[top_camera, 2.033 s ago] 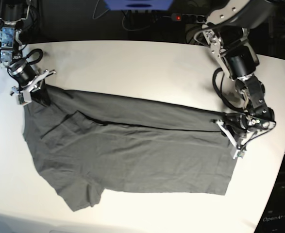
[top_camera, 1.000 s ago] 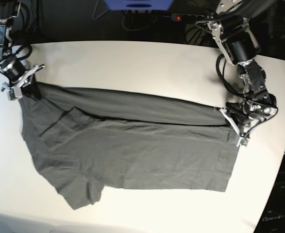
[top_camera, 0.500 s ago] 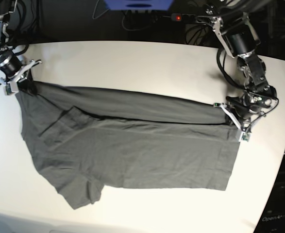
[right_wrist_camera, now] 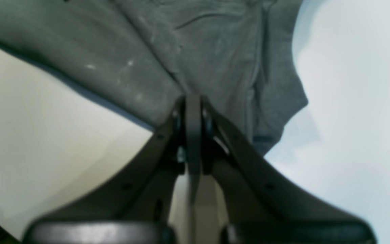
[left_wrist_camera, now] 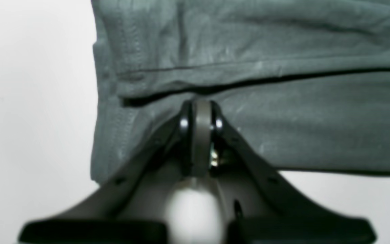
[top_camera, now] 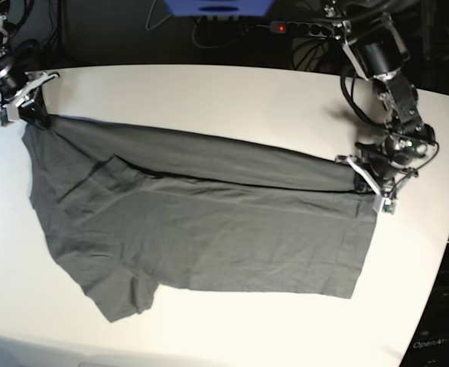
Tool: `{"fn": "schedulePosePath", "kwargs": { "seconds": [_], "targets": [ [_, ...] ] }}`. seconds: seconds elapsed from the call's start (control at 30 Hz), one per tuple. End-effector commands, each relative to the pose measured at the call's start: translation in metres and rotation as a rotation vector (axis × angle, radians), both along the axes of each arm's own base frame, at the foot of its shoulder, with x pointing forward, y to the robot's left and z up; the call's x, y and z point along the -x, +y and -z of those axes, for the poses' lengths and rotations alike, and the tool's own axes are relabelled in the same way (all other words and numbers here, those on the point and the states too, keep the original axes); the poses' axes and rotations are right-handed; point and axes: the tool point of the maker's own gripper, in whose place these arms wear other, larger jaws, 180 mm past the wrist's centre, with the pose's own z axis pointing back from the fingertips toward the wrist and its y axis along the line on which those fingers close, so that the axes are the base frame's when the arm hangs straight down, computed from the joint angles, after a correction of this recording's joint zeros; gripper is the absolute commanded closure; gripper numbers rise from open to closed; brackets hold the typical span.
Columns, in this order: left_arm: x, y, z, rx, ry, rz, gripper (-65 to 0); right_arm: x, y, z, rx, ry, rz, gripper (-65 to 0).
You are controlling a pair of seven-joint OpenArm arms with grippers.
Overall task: Fold the T-shirt properly
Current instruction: 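Pull the held shirt edge further toward the robot with both grippers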
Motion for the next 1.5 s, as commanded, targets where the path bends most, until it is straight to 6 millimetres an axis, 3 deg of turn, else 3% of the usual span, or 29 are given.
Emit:
{"fn": "schedulePosePath", "kwargs": {
  "seconds": [0.0, 0.3, 0.4, 0.53, 0.77, 1.03, 1.17, 1.37, 1.47],
  "targets": [
    [0.135, 0.013, 0.069, -0.153, 0.616, 0.069, -1.8, 0.043, -0.01, 0.035, 0.119, 0.238, -0.06, -0.3],
    [0.201, 0.011, 0.086, -0.141, 0.725, 0.075, -1.8, 0.041, -0.016, 0.032, 0.134, 0.233, -0.062, -0.3],
    [0.217, 0.005, 0.085, -0.147, 0.735, 0.077, -1.9, 0.042, -0.015, 0.032, 0.133, 0.235, -0.063, -0.3],
    [0.238, 0.012, 0.074, -0.19, 0.737, 0.074, -1.9, 0.039, -0.014, 0.03, 0.121, 0.212, -0.062, -0.3],
    [0.243, 0.013, 0.068, -0.209, 0.727, 0.07, -1.9, 0.049, -0.012, 0.032, 0.111, 0.217, -0.059, -0.3],
    [0.247, 0.029, 0.064, -0.244, 0.736, 0.069, -1.9, 0.068, -0.014, 0.032, 0.103, 0.231, -0.057, -0.3],
    [0.249, 0.037, 0.062, -0.252, 0.738, 0.055, -1.9, 0.075, -0.028, 0.027, 0.117, 0.23, -0.017, -0.3],
    [0.252, 0.049, 0.058, -0.264, 0.737, 0.02, -1.9, 0.09, -0.03, 0.028, 0.112, 0.245, -0.011, -0.3],
    [0.264, 0.052, 0.059, -0.269, 0.761, 0.023, -1.9, 0.09, -0.03, 0.028, 0.109, 0.239, -0.011, -0.3]
  ]
}}
